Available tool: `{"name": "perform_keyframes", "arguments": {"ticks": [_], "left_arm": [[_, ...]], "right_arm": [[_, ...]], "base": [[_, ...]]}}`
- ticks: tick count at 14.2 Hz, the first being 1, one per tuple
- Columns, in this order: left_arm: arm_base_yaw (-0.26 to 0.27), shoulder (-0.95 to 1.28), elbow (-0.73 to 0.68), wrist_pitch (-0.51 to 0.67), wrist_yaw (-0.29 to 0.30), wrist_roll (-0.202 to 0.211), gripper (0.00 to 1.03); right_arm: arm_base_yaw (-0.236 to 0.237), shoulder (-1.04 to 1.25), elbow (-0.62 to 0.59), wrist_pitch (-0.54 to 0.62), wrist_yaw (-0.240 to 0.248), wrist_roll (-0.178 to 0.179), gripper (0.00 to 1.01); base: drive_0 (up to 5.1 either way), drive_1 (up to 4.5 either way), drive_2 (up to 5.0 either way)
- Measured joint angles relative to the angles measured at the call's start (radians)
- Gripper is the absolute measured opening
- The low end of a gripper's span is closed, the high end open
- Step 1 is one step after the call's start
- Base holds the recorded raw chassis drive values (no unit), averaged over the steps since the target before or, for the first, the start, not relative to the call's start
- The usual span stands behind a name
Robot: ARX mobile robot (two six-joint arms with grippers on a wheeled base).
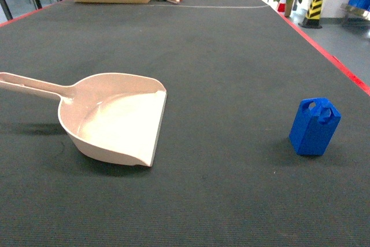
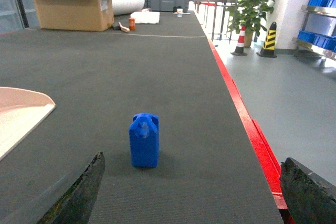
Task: Place part in tray to right shelf
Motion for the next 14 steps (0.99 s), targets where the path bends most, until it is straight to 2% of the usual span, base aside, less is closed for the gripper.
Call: {"name": "perform_keyframes", "arguments": {"ticks": [14], "left_arm": [[0.000,0.000,0.000,0.000,0.000,0.000,0.98]], "right_arm": [[0.000,0.000,0.000,0.000,0.000,0.000,0.98]], "base": [[0.0,0.00,0.0]]}}
